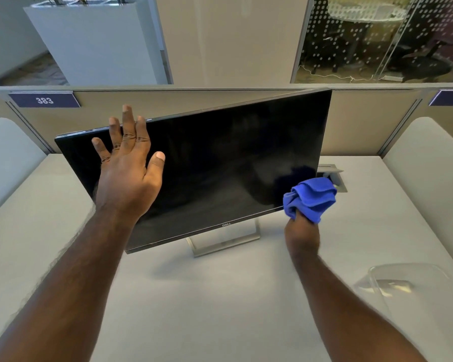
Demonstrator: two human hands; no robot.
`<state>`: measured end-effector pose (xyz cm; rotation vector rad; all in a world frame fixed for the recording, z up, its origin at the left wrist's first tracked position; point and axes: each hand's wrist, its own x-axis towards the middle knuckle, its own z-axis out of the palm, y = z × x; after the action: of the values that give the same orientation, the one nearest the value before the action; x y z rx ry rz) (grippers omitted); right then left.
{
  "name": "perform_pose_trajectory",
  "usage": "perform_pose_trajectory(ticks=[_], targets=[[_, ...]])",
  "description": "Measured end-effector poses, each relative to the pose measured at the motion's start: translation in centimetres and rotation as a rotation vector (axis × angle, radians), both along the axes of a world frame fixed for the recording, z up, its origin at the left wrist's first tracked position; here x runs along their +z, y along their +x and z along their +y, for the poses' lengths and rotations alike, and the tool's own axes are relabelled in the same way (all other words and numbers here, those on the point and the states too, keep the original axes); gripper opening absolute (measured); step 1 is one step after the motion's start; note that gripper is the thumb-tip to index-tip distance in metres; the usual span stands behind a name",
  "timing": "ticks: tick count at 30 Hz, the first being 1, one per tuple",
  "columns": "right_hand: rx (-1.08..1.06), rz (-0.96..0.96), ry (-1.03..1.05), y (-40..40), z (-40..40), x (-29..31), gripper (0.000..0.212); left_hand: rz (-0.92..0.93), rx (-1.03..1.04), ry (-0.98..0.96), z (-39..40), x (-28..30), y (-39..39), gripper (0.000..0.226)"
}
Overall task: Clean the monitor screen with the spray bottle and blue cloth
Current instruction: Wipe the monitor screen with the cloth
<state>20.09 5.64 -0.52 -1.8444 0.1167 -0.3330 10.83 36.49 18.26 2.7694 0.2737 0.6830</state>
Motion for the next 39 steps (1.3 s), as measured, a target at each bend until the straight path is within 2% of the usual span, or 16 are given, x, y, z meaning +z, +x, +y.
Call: perform_pose_trajectory(ticks=[4, 7, 13, 14, 16, 17, 19, 21, 22, 26, 31, 32, 34, 36, 37, 39], targets=[[-0.085, 0.096, 0.118, 0.5, 0.3, -0.7, 0.008, -0.039, 0.041, -0.015, 1.6, -0.6, -1.1, 0.068], [-0.115, 0.091, 0.176, 0.7, 1.1, -1.1, 0.011, -0.090, 0.122, -0.043, 3.2, -1.2, -2.2, 0.068], [-0.105, 0.091, 0.244, -1.1, 4.0, -1.7, 0.007, -0.197, 0.168, -0.243, 5.3, -3.5, -4.4, 0.072], [-0.065, 0.116, 0.200, -1.9, 4.8, -1.8, 0.006, -0.211, 0.150, -0.288, 5.3, -4.0, -4.7, 0.071], [0.037, 0.211, -0.002, -3.8, 6.7, -2.1, 0.019, -0.243, 0.085, -0.401, 5.3, -4.9, -5.1, 0.071], [0.060, 0.228, -0.023, -4.6, 7.8, -2.0, 0.025, -0.261, 0.048, -0.474, 5.2, -5.1, -5.2, 0.071], [0.112, 0.134, 0.141, -6.0, 10.2, -1.5, 0.027, -0.291, 0.003, -0.618, 5.0, -5.4, -5.4, 0.072], [0.105, -0.036, 0.392, -7.5, 12.5, -1.0, 0.014, -0.306, -0.001, -0.711, 4.9, -5.8, -5.8, 0.072], [0.110, -0.058, 0.412, -8.3, 13.6, -0.9, 0.016, -0.306, 0.000, -0.739, 4.9, -6.0, -5.9, 0.071], [0.187, 0.000, 0.194, -11.4, 17.8, -1.8, 0.038, -0.265, -0.018, -0.804, 5.0, -6.6, -6.6, 0.066], [0.352, 0.066, -0.074, -15.7, 22.3, -3.5, 0.032, -0.250, -0.007, -0.881, 5.7, -7.5, -7.1, 0.068], [0.441, 0.108, -0.047, -16.6, 23.2, -3.0, 0.034, -0.254, -0.001, -0.896, 5.8, -7.5, -7.1, 0.068], [0.458, -0.035, 0.061, -17.4, 25.7, -1.9, 0.028, -0.267, -0.001, -0.925, 6.0, -7.6, -7.1, 0.067], [0.468, -0.068, 0.219, -17.4, 26.3, -1.4, 0.022, -0.265, -0.003, -0.945, 6.0, -7.6, -7.1, 0.065], [0.443, -0.081, 0.163, -17.7, 26.7, -1.5, 0.027, -0.260, -0.005, -0.953, 6.1, -7.7, -7.1, 0.065], [0.479, -0.182, -0.097, -18.6, 27.6, -2.6, 0.035, -0.256, -0.008, -0.964, 6.2, -7.6, -7.2, 0.065]])
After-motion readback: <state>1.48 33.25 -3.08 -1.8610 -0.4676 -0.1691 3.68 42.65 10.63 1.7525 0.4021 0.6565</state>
